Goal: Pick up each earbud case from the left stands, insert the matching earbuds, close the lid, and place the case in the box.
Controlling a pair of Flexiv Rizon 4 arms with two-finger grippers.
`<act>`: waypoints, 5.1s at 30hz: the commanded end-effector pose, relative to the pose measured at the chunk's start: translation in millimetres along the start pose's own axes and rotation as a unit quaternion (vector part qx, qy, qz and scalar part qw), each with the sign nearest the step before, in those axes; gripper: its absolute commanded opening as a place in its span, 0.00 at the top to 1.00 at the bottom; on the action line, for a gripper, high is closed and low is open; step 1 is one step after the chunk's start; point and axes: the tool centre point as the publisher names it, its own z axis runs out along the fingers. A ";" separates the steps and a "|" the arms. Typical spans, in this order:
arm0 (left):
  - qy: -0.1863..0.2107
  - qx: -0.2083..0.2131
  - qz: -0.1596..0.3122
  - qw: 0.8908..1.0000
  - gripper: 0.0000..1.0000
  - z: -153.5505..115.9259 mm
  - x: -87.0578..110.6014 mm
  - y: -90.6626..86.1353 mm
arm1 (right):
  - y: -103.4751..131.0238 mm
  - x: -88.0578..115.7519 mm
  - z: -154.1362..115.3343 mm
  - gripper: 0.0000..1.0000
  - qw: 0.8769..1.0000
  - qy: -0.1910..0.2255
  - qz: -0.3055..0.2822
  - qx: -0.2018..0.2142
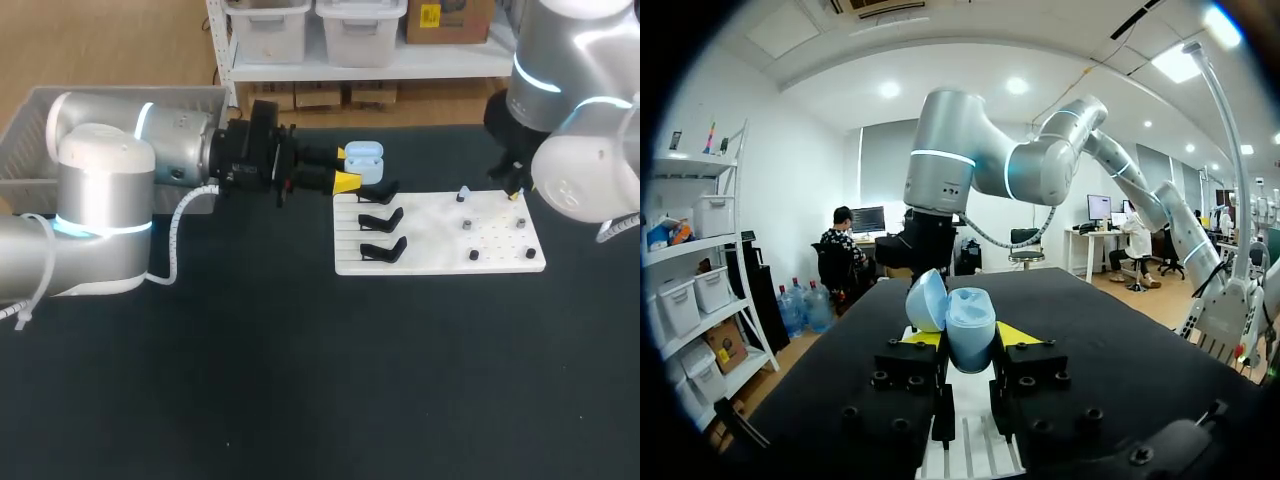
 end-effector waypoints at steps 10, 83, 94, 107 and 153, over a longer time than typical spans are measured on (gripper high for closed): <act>-0.001 -0.004 0.001 1.000 1.00 0.1 0.6 -2.1 | -1.6 0.0 4.3 0.78 1.000 0.001 0.008 0.003; -0.018 -0.001 0.001 1.000 1.00 12.1 6.9 -17.1 | 75.4 50.4 -193.1 1.00 0.963 0.076 0.259 0.021; -0.013 0.013 0.008 1.000 1.00 24.1 5.6 -16.1 | 105.7 42.6 -229.4 1.00 0.934 0.083 0.344 0.037; -0.009 0.020 0.007 1.000 1.00 30.1 7.4 -14.4 | 130.7 32.9 -235.9 1.00 0.921 0.094 0.378 -0.017; -0.009 0.020 0.007 1.000 1.00 30.1 7.4 -14.4 | 198.2 -14.3 -245.2 1.00 0.856 0.117 0.493 0.100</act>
